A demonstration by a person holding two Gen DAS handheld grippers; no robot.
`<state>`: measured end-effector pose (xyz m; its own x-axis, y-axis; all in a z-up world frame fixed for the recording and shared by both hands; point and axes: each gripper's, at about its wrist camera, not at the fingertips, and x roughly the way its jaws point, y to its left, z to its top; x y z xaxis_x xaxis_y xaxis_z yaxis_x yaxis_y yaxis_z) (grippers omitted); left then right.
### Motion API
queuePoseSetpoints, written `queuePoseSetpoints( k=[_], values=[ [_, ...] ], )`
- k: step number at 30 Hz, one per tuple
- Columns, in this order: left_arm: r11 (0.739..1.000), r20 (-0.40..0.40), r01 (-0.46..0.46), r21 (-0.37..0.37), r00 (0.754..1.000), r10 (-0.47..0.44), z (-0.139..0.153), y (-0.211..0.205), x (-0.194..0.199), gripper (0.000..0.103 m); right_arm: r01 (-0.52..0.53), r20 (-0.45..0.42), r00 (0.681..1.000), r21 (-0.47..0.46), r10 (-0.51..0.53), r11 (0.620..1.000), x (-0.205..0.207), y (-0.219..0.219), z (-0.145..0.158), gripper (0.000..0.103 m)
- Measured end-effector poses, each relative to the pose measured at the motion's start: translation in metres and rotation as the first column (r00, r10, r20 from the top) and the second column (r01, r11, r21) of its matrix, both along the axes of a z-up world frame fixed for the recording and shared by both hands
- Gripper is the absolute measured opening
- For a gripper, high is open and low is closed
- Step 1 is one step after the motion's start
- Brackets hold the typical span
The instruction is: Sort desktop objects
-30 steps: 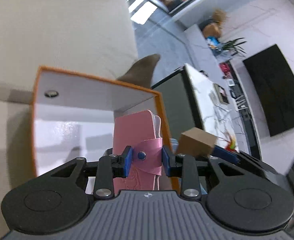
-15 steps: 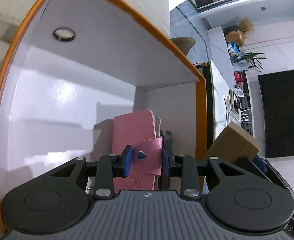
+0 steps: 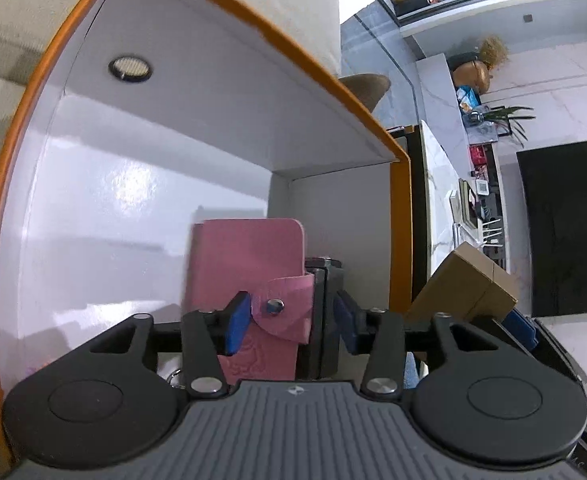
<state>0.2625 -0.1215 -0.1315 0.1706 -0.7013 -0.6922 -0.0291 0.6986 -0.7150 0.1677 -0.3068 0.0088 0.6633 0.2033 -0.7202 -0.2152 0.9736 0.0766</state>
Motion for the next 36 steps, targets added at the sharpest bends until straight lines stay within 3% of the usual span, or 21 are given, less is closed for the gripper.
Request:
queuePoseSetpoints(
  k=[4, 10, 13, 19, 22, 24, 30, 36],
  values=[
    [0.999, 0.015, 0.02, 0.043, 1.0, -0.021, 0.003, -0.002, -0.002, 0.054, -0.003, 0.0, 1.0, -0.009, 0.003, 1.0, -0.002, 0.001, 0.003, 0.06],
    [0.998, 0.022, 0.032, 0.045, 0.999, -0.033, 0.008, -0.002, -0.006, 0.054, -0.006, 0.006, 1.0, -0.025, 0.006, 1.0, -0.006, 0.004, 0.008, 0.06],
    [0.996, 0.041, 0.052, 0.079, 0.998, -0.056, 0.012, -0.004, -0.007, 0.04, -0.013, 0.004, 1.0, -0.031, 0.013, 0.999, -0.008, 0.005, 0.008, 0.06],
    [0.996, 0.07, 0.056, 0.063, 0.996, -0.061, 0.019, 0.0, -0.01, 0.019, -0.018, -0.003, 1.0, -0.033, 0.018, 0.999, -0.008, 0.009, 0.007, 0.06],
    [0.999, 0.084, 0.047, -0.019, 0.995, -0.046, 0.023, 0.01, -0.01, 0.005, -0.029, -0.01, 1.0, -0.041, 0.028, 0.999, -0.008, 0.011, 0.006, 0.06],
    [0.996, 0.059, 0.034, -0.078, 0.998, -0.029, 0.021, 0.017, -0.007, 0.002, -0.031, -0.014, 0.999, -0.045, 0.031, 0.999, -0.009, 0.011, 0.005, 0.06],
    [0.998, 0.062, 0.046, -0.031, 0.997, -0.044, 0.019, 0.006, -0.003, 0.002, -0.02, -0.023, 1.0, -0.048, 0.019, 0.999, -0.006, 0.012, 0.004, 0.06],
    [0.991, 0.044, 0.079, 0.11, 0.995, -0.084, 0.023, -0.005, 0.001, 0.003, -0.025, -0.025, 0.999, -0.051, 0.024, 0.998, -0.009, 0.016, 0.003, 0.06]
  ],
)
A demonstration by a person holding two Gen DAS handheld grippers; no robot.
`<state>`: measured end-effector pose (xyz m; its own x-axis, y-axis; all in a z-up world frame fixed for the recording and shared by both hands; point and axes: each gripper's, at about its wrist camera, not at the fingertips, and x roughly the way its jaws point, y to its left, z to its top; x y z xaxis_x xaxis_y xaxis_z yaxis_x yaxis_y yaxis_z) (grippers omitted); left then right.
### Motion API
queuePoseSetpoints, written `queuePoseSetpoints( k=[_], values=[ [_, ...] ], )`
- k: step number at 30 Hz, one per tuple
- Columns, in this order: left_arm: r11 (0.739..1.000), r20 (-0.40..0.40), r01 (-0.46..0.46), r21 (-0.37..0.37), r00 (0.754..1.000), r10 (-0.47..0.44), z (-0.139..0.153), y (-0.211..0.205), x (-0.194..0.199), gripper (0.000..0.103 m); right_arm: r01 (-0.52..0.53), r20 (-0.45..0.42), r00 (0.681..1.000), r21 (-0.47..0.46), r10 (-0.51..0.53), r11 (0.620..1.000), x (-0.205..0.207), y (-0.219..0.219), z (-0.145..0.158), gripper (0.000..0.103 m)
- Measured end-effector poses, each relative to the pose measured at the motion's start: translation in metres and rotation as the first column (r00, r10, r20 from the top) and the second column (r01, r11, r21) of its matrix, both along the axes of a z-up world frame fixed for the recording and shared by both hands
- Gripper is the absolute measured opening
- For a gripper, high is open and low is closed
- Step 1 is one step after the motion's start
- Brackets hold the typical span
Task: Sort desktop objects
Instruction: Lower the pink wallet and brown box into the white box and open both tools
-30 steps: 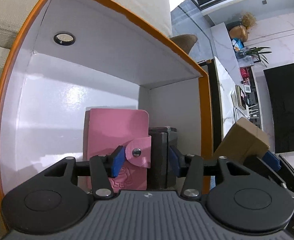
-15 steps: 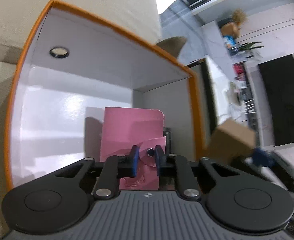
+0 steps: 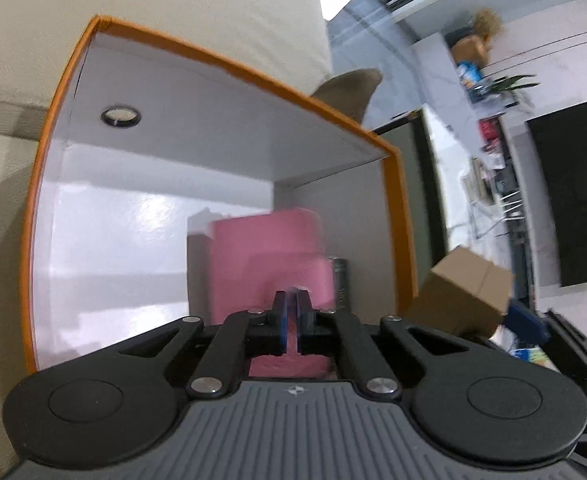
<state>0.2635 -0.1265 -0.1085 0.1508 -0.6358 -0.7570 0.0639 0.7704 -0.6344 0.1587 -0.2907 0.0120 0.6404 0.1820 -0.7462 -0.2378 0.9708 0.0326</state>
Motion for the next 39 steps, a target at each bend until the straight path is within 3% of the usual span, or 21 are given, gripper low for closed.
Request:
queuePoseSetpoints(
  k=[6, 10, 13, 17, 21, 25, 30, 34, 39],
  values=[
    [1.0, -0.064, 0.024, 0.004, 0.998, -0.024, -0.017, -0.005, -0.001, 0.003, 0.003, 0.004, 1.0, 0.006, -0.003, 1.0, -0.001, 0.001, 0.001, 0.06],
    [1.0, -0.066, 0.028, 0.002, 0.997, -0.027, -0.019, -0.001, -0.003, 0.003, -0.001, 0.004, 1.0, 0.001, 0.001, 1.0, -0.003, 0.001, 0.001, 0.06],
    [0.999, -0.009, 0.048, -0.005, 0.999, -0.048, 0.001, 0.004, -0.007, 0.007, -0.02, -0.006, 1.0, -0.026, 0.02, 0.999, -0.003, 0.003, 0.0, 0.06],
    [0.996, 0.106, 0.069, 0.057, 0.992, -0.075, 0.036, 0.015, -0.014, 0.008, -0.095, -0.007, 0.996, -0.102, 0.094, 0.99, -0.006, 0.016, -0.003, 0.06],
    [0.987, 0.214, 0.066, 0.144, 0.972, -0.096, 0.066, 0.03, -0.025, 0.009, -0.233, -0.025, 0.972, -0.15, 0.232, 0.961, -0.006, 0.035, -0.007, 0.06],
    [0.98, 0.266, 0.061, 0.19, 0.958, -0.111, 0.081, 0.045, -0.035, 0.009, -0.422, -0.089, 0.906, -0.227, 0.413, 0.877, 0.005, 0.062, -0.017, 0.06],
    [0.979, 0.289, 0.038, 0.2, 0.952, -0.096, 0.085, 0.061, -0.044, 0.012, -0.653, -0.223, 0.757, -0.317, 0.615, 0.688, 0.031, 0.095, -0.039, 0.06],
    [0.989, 0.288, 0.025, 0.146, 0.955, -0.067, 0.086, 0.082, -0.046, 0.012, -0.766, -0.357, 0.642, -0.323, 0.678, 0.556, 0.049, 0.111, -0.057, 0.06],
    [0.99, 0.303, 0.013, 0.138, 0.951, -0.055, 0.087, 0.096, -0.046, 0.015, -0.832, -0.472, 0.555, -0.33, 0.685, 0.447, 0.064, 0.124, -0.073, 0.06]
  ],
)
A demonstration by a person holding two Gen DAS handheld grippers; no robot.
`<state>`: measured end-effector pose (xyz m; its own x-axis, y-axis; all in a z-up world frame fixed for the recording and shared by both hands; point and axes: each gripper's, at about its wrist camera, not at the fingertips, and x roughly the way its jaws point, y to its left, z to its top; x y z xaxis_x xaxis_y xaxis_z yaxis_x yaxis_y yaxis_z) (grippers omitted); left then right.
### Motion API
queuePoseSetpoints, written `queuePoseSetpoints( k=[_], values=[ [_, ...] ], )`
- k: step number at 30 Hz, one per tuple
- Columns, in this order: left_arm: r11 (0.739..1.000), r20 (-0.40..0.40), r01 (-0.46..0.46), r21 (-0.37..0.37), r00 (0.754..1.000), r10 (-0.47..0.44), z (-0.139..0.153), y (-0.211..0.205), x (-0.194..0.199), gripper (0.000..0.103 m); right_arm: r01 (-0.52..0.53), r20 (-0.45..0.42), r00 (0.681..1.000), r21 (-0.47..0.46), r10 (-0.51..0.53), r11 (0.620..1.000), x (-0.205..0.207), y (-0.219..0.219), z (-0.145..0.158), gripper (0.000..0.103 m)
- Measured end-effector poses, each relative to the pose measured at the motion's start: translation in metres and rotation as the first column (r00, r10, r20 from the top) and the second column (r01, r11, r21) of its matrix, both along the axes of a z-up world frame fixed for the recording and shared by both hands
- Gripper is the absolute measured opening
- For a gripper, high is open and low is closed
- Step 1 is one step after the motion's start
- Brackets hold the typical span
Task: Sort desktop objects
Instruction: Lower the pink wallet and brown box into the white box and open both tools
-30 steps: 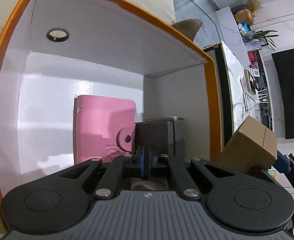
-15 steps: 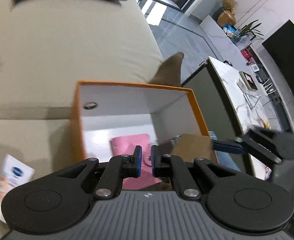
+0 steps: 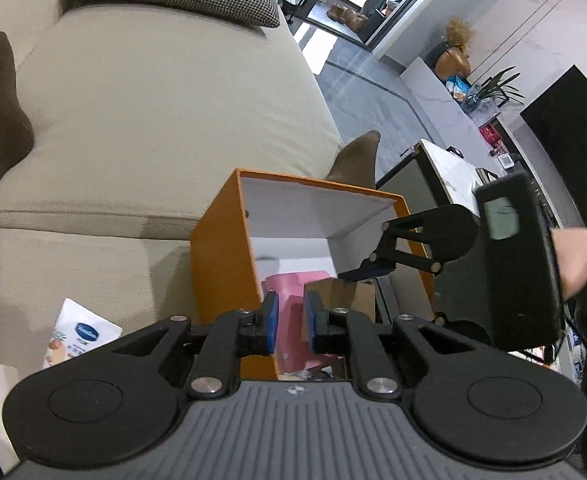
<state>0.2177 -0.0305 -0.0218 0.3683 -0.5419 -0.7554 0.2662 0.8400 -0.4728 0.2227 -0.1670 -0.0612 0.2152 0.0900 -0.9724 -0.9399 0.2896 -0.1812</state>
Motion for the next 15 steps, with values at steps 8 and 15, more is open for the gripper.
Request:
queuePoseSetpoints(
  k=[8, 15],
  values=[
    [1.0, 0.002, -0.004, 0.007, 1.0, 0.004, -0.003, 0.017, -0.004, 0.016, -0.158, -0.095, 0.985, -0.117, 0.148, 0.98, -0.008, 0.007, -0.016, 0.06],
    [0.999, 0.003, -0.007, 0.047, 1.0, 0.007, 0.001, 0.033, -0.009, 0.021, -0.182, -0.123, 0.979, -0.179, 0.161, 0.967, -0.012, 0.017, -0.02, 0.061]
  ],
)
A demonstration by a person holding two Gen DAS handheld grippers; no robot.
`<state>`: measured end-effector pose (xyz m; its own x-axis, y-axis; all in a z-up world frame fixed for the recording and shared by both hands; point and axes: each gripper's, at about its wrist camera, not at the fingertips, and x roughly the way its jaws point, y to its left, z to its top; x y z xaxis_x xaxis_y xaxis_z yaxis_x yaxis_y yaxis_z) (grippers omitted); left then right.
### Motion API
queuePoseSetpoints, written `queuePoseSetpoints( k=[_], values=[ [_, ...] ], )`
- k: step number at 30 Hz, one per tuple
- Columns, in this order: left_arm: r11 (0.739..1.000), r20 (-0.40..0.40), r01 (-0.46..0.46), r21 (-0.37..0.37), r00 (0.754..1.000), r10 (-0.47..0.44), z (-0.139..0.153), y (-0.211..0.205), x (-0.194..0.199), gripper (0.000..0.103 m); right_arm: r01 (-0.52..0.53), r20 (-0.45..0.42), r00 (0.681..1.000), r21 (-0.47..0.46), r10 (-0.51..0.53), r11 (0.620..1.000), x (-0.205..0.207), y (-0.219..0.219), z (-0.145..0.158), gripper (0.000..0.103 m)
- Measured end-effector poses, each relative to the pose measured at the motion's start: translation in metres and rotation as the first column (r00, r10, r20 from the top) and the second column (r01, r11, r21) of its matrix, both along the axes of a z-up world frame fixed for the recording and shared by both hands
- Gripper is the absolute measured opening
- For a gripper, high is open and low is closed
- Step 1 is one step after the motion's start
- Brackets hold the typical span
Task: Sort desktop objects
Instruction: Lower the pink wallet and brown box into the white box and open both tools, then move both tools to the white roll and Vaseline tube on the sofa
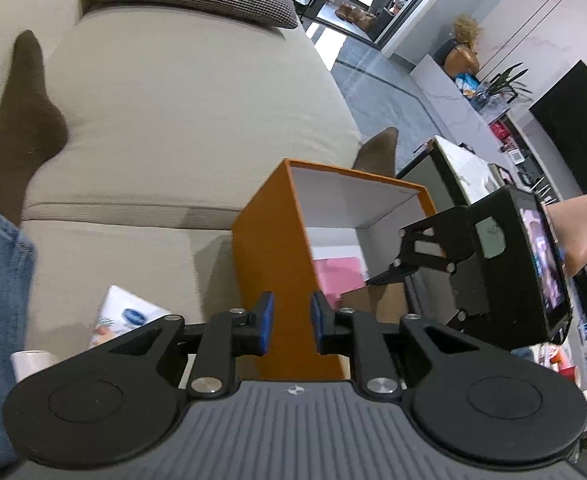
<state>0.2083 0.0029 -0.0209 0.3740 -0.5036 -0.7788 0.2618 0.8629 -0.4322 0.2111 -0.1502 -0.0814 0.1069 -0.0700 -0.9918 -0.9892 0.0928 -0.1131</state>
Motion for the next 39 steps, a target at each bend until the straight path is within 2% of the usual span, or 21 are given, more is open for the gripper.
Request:
queuePoseSetpoints(
  k=[2, 5, 10, 12, 15, 18, 21, 24, 28, 32, 34, 39],
  values=[
    [1.0, 0.001, 0.001, 0.018, 1.0, -0.001, 0.004, 0.007, -0.002, 0.022, 0.001, 0.006, 1.0, -0.01, -0.001, 1.0, 0.001, 0.003, 0.003, 0.062],
    [0.999, 0.001, 0.006, 0.045, 1.0, -0.006, 0.009, 0.019, -0.006, 0.022, 0.011, 0.022, 1.0, -0.007, -0.011, 1.0, -0.002, 0.005, 0.013, 0.071],
    [0.988, 0.031, 0.006, 0.152, 0.999, -0.011, 0.024, 0.048, -0.014, 0.022, 0.023, 0.085, 0.996, 0.021, -0.025, 1.0, -0.016, 0.002, 0.04, 0.071],
    [0.979, 0.032, 0.007, 0.203, 0.999, -0.014, 0.027, 0.06, -0.016, 0.022, 0.03, 0.123, 0.992, 0.073, -0.039, 0.997, -0.023, 0.001, 0.058, 0.067],
    [0.959, 0.005, 0.013, 0.282, 1.0, -0.015, 0.026, 0.074, -0.021, 0.022, 0.044, 0.157, 0.985, 0.202, -0.076, 0.978, -0.035, 0.007, 0.091, 0.062],
    [0.938, -0.036, -0.003, 0.347, 0.999, 0.016, 0.019, 0.084, -0.028, 0.022, 0.073, 0.152, 0.979, 0.351, -0.133, 0.934, -0.042, 0.022, 0.116, 0.06],
    [0.933, -0.09, -0.015, 0.36, 0.995, 0.051, 0.006, 0.094, -0.035, 0.025, 0.102, 0.145, 0.973, 0.437, -0.182, 0.894, -0.046, 0.042, 0.125, 0.054],
    [0.931, -0.146, -0.027, 0.364, 0.985, 0.086, -0.012, 0.098, -0.041, 0.026, 0.114, 0.137, 0.97, 0.467, -0.199, 0.877, -0.048, 0.069, 0.118, 0.049],
    [0.92, -0.196, -0.029, 0.391, 0.974, 0.114, -0.033, 0.097, -0.043, 0.026, 0.083, 0.152, 0.975, 0.431, -0.163, 0.898, -0.054, 0.099, 0.104, 0.046],
    [0.9, -0.205, -0.01, 0.436, 0.973, 0.11, -0.04, 0.087, -0.039, 0.027, 0.06, 0.132, 0.984, 0.402, -0.123, 0.914, -0.051, 0.12, 0.084, 0.046],
    [0.882, -0.209, 0.011, 0.471, 0.973, 0.1, -0.043, 0.081, -0.037, 0.027, 0.045, 0.129, 0.986, 0.383, -0.102, 0.923, -0.049, 0.125, 0.077, 0.046],
    [0.878, -0.248, 0.027, 0.477, 0.963, 0.105, -0.043, 0.081, -0.03, 0.031, 0.039, 0.124, 0.988, 0.364, -0.09, 0.931, -0.044, 0.128, 0.069, 0.046]
  ],
)
